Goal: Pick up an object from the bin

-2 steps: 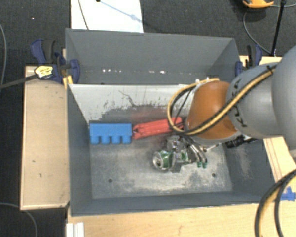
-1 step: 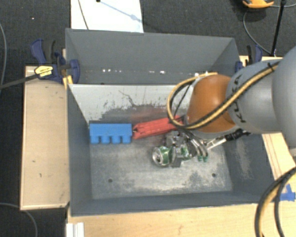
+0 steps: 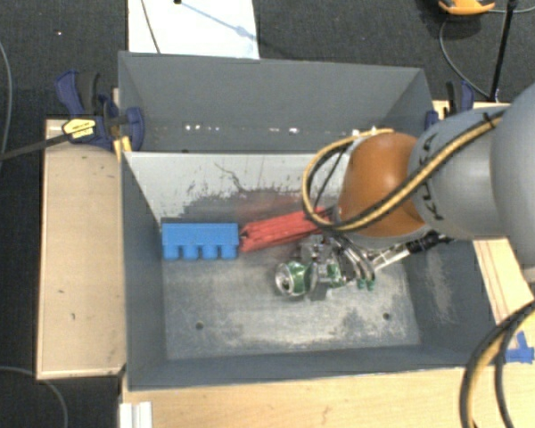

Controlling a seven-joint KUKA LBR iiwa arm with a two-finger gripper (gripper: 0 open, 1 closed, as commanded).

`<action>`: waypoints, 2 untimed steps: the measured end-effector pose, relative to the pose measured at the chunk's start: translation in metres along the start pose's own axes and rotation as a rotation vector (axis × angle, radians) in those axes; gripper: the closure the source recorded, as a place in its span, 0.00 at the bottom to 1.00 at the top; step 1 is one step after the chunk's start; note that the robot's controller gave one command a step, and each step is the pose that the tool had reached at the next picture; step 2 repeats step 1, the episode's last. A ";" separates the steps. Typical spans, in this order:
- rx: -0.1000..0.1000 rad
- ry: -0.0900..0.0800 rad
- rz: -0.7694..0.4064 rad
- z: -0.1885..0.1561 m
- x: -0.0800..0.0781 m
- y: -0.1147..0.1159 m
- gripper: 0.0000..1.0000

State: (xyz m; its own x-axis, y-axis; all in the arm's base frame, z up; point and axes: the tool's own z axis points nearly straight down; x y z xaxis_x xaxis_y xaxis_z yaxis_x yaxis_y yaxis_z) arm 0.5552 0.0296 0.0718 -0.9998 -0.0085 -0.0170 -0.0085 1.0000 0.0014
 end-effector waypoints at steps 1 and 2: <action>0.001 0.001 -0.034 -0.193 0.035 -0.002 1.00; 0.001 0.001 -0.034 -0.193 0.035 -0.002 1.00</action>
Offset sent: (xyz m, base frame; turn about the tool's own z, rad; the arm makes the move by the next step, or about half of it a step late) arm 0.0000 0.0000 0.0000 0.0000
